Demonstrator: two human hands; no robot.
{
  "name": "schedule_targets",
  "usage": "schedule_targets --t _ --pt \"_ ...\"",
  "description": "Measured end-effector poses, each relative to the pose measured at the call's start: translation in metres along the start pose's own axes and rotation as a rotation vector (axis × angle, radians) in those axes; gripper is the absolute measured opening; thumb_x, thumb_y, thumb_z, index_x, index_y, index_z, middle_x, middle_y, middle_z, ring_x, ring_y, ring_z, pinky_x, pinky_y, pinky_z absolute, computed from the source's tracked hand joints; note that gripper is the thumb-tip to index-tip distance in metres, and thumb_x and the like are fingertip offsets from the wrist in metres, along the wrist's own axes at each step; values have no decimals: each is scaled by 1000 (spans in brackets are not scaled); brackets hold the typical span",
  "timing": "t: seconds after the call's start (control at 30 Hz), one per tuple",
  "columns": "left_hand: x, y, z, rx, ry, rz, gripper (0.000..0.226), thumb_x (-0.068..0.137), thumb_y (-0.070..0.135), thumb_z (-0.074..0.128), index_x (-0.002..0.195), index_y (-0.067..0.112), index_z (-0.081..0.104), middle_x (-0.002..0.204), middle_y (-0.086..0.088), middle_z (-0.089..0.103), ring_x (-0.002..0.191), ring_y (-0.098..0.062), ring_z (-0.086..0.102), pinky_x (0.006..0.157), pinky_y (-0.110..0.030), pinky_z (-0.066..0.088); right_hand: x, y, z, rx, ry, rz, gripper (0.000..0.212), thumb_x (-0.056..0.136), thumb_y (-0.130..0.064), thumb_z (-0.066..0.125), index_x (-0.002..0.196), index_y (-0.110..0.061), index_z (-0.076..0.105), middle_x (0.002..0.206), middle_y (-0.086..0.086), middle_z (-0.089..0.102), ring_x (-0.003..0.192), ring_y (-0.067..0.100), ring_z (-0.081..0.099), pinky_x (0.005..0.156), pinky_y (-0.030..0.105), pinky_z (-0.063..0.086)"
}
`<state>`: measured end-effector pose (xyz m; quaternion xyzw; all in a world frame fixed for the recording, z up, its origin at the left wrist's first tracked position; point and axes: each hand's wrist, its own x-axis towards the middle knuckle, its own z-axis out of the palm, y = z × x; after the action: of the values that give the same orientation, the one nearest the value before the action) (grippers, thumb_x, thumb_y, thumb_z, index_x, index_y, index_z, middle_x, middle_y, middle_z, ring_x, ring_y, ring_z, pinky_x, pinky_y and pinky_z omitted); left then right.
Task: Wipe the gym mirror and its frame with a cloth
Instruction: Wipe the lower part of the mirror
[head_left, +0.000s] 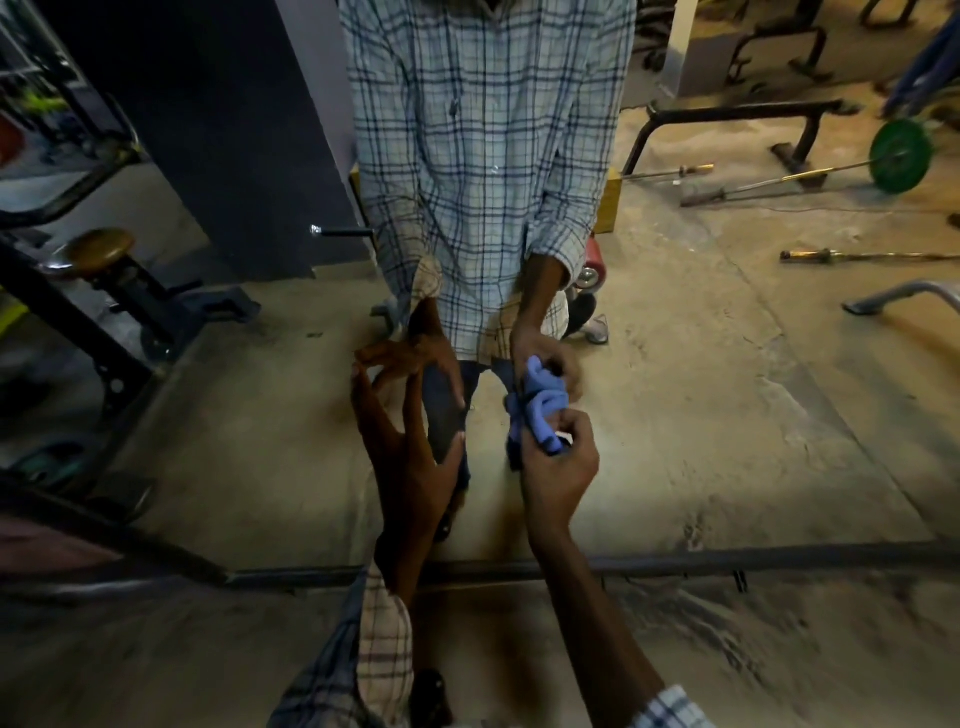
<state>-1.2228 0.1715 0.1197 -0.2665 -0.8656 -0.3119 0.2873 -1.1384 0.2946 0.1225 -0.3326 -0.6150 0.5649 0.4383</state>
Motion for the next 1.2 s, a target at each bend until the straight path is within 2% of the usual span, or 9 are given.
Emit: schedule_targets --t 0.1,0.23,0.37,0.43,0.5,0.8,0.9,1.07,1.2 --pt "1 9 2 -13 -36 12 102 76 32 91 158 12 33 167 -32 5 155 -50 13 114 -68 32 7 -45 18 46 -63 -46 21 86 -3 76 99 -11 61 87 -3 63 75 -3 60 70 10 47" --pt "3 18 3 -22 -45 37 102 76 30 91 159 14 33 168 -26 2 151 -54 22 112 -68 35 17 -56 16 87 -56 -167 30 83 0 77 96 -23 62 86 -3 65 77 9 63 72 27 55" --pt "1 27 2 -9 -50 36 112 72 28 94 161 22 26 167 -29 5 153 -52 18 118 -66 31 13 15 -22 44 66 161 23 82 -2 79 93 -15 63 82 -4 64 73 4 60 74 32 54" --pt "-1 31 2 -1 -55 58 119 71 28 95 163 28 18 166 -32 9 155 -49 13 124 -60 24 17 45 -38 48 195 406 20 83 -3 79 84 -10 60 77 2 61 72 14 58 75 47 56" --pt "-4 36 1 -2 -59 75 124 70 28 95 164 32 13 165 -34 13 155 -49 13 126 -54 19 26 51 -41 91 260 539 23 85 -7 78 78 -13 57 79 9 60 78 26 58 78 47 55" --pt "2 70 6 -12 -12 129 114 71 24 95 158 28 21 160 -37 22 149 -55 24 114 -67 34 56 -82 -21 287 120 21 18 84 -1 77 90 5 61 78 8 61 65 2 55 64 21 49" --pt "0 75 13 15 -5 126 120 71 31 95 162 35 16 164 -31 14 153 -50 18 119 -60 30 62 -46 -40 192 159 80 19 79 1 77 88 2 61 75 0 58 64 0 52 68 22 48" --pt "-7 81 28 66 -34 93 125 67 37 97 162 36 15 166 -25 8 153 -47 18 120 -56 27 54 28 -70 128 249 431 21 79 0 79 81 -6 60 73 3 57 68 18 53 71 46 54" --pt "-17 89 37 104 -35 77 124 74 45 92 165 39 8 168 -23 6 154 -44 16 121 -51 24 72 -10 -72 180 242 234 16 83 -4 78 85 -7 62 77 1 61 71 13 55 72 35 52"
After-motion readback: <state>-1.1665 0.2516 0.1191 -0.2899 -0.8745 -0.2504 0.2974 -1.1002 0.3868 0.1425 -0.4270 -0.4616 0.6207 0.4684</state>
